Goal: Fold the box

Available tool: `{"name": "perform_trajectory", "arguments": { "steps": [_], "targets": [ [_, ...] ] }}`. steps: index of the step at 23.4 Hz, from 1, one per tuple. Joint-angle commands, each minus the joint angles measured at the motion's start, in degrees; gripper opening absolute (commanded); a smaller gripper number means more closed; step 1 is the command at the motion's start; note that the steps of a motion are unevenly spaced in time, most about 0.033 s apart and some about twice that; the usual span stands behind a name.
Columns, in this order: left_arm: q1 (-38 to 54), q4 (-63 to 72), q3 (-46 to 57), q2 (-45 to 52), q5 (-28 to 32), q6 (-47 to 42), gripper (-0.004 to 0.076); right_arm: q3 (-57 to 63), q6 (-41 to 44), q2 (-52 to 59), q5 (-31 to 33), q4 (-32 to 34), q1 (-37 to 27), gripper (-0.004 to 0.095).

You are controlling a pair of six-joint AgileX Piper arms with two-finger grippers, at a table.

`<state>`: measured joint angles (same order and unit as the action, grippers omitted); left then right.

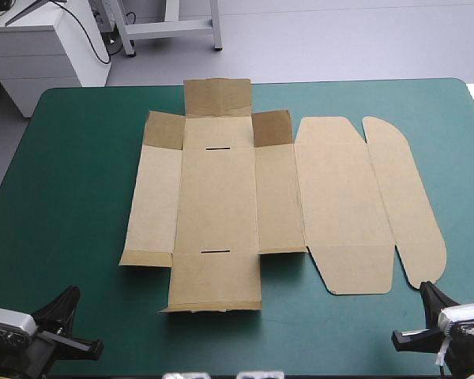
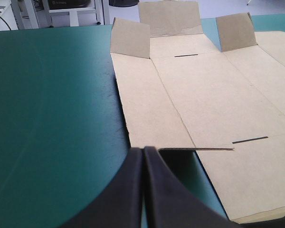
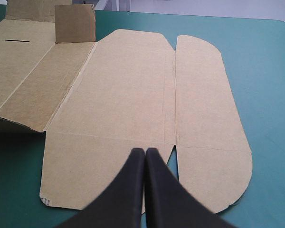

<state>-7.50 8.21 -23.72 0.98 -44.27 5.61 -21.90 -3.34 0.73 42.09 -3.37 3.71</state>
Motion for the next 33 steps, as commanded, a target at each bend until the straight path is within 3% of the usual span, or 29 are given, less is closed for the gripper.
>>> {"name": "perform_trajectory", "arguments": {
  "steps": [1,9,12,20,25,28,33],
  "targets": [
    [-0.03,0.97,-0.94,0.45,4.58,-0.49,-0.0008,-1.61,-0.33,1.37,-4.22,0.08,-0.63,-0.0020],
    [-0.03,-0.13,-0.94,0.45,4.58,-0.67,-0.0008,-1.61,-0.33,1.37,-4.22,0.08,-0.63,-0.0020],
    [-0.03,-0.67,-1.20,-1.78,4.58,-5.61,-0.0008,-1.61,-0.33,1.37,-4.22,0.08,-0.63,-0.0020],
    [-0.03,-5.01,-9.79,-24.35,8.71,-10.23,-0.0008,-1.61,-0.33,1.37,-4.22,0.08,-0.63,-0.0020],
    [-0.03,-5.13,-16.60,-38.28,8.29,-10.23,-0.0008,-1.61,-0.20,1.37,-4.22,0.08,-0.34,-0.0020],
    [-0.03,-4.76,-20.26,-45.85,5.26,-8.77,-0.0004,-1.61,-0.20,1.37,-4.22,0.08,-0.34,-0.0020],
    [1.40,2.28,-26.86,-56.91,-1.79,2.64,0.0018,-1.61,-0.36,1.37,-4.22,0.08,-0.34,-0.0020]
  ]
}}
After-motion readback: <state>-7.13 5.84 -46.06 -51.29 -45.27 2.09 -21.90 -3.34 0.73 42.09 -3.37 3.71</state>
